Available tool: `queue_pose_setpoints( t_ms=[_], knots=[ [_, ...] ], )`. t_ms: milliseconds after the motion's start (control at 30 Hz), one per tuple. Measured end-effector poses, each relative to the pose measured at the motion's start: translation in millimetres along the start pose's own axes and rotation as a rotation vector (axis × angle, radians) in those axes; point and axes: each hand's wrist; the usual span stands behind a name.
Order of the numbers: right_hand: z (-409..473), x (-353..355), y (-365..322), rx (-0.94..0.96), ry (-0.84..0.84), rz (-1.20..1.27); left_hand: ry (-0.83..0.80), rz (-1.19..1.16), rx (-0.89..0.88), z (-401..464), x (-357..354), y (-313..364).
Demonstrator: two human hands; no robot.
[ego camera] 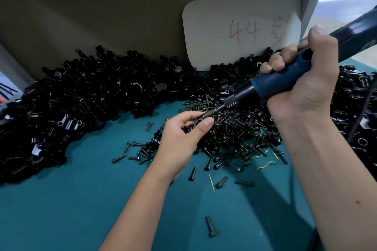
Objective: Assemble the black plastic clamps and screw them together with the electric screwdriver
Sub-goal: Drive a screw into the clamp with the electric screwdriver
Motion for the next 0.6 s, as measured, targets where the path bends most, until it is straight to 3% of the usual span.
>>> queue_pose_setpoints(
  t_ms=[200,333,433,600],
  knots=[
    [1,-3,-7,-0.013,-0.045,-0.003,-0.362,-0.363,0.362,-5,18,4],
    [12,10,-11,-0.095,0.102,0.117,-0.276,-0.597,0.247,-2,29,9],
    [13,22,-2,-0.194,0.212,-0.097,-0.122,-0.706,0.192,-1,29,11],
    [1,34,33,-0.438,0.142,-0.432,0.053,-0.622,0.152,2,18,8]
  ],
)
Point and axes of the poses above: each hand's wrist, its own z-axis towards the middle knuckle, its own x-axis out of the back of the hand, y = z × x, and after that the axes turned 14 degrees about x, right-handed
